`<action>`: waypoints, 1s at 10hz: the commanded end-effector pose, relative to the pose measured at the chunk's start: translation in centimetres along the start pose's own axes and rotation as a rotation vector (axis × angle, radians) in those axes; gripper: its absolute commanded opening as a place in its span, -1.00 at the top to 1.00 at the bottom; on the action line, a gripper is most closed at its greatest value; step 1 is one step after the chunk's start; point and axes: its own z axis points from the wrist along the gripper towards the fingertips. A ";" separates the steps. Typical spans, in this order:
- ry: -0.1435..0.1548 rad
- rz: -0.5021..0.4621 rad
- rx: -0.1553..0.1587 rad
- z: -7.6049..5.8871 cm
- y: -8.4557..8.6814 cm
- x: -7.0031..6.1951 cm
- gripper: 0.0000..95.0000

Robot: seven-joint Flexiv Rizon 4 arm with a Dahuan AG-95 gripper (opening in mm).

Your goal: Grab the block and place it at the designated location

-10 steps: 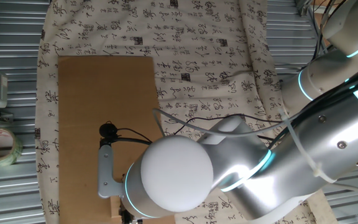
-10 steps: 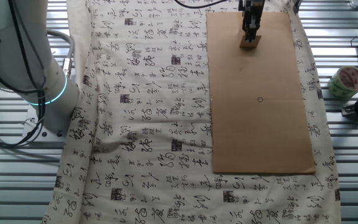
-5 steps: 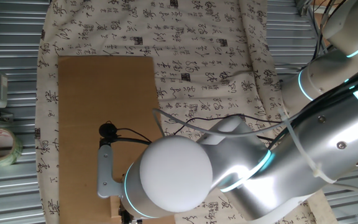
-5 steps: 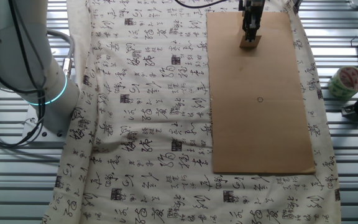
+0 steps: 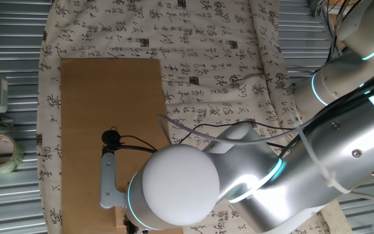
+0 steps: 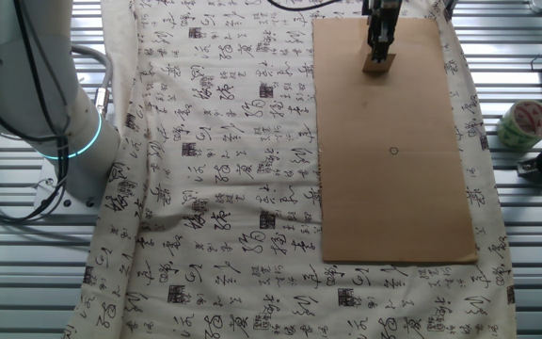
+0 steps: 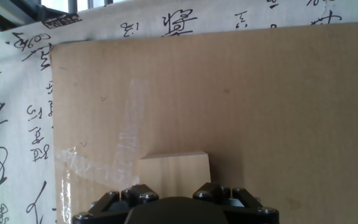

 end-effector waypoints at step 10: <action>0.008 0.014 0.014 -1.0 0.2 -0.3 1.00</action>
